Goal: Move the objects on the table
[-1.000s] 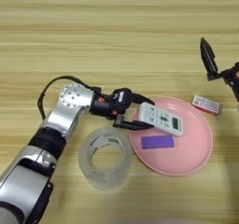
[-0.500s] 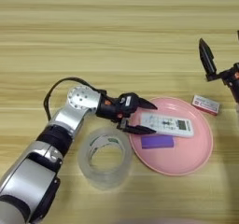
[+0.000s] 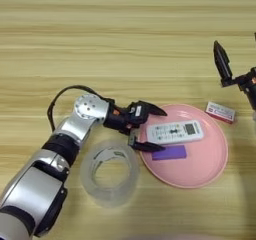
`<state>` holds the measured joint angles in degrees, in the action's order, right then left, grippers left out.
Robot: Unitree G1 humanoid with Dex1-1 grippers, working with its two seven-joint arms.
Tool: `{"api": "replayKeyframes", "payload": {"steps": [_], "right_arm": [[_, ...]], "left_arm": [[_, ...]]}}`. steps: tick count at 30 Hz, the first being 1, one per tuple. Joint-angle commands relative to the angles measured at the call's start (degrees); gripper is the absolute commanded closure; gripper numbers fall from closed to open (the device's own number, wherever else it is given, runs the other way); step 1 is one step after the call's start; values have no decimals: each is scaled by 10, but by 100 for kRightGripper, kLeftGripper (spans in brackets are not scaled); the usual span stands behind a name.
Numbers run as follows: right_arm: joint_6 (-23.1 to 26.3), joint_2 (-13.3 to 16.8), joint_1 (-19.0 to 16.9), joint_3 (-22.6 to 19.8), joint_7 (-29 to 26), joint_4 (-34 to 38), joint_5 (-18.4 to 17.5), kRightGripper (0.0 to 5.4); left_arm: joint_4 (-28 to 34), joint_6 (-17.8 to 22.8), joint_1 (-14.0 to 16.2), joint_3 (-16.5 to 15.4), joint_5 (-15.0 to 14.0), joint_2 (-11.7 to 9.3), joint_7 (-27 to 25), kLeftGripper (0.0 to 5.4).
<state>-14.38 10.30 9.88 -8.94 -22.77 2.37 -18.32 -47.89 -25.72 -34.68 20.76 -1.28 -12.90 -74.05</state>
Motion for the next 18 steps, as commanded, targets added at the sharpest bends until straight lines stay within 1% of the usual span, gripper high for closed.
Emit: {"api": "replayKeyframes", "payload": {"steps": [1, 5, 11, 15, 18], "right_arm": [[0, 1, 0, 0, 1, 2, -2, 0], [-2, 0, 1, 0, 0, -1, -2, 0], [-2, 0, 2, 0, 0, -3, 0, 0], [-2, 0, 2, 1, 0, -3, 0, 0], [-3, 0, 2, 1, 0, -5, 0, 0]], "left_arm": [[23, -8, -6, -7, -3, -1, -2, 29], [53, -3, -4, -13, -14, -2, -4, 2], [118, 10, 3, -35, -43, -7, 4, 2], [179, 29, 16, -45, -66, -16, 2, 2], [217, 44, 24, -48, -77, -28, 0, 2]]}}
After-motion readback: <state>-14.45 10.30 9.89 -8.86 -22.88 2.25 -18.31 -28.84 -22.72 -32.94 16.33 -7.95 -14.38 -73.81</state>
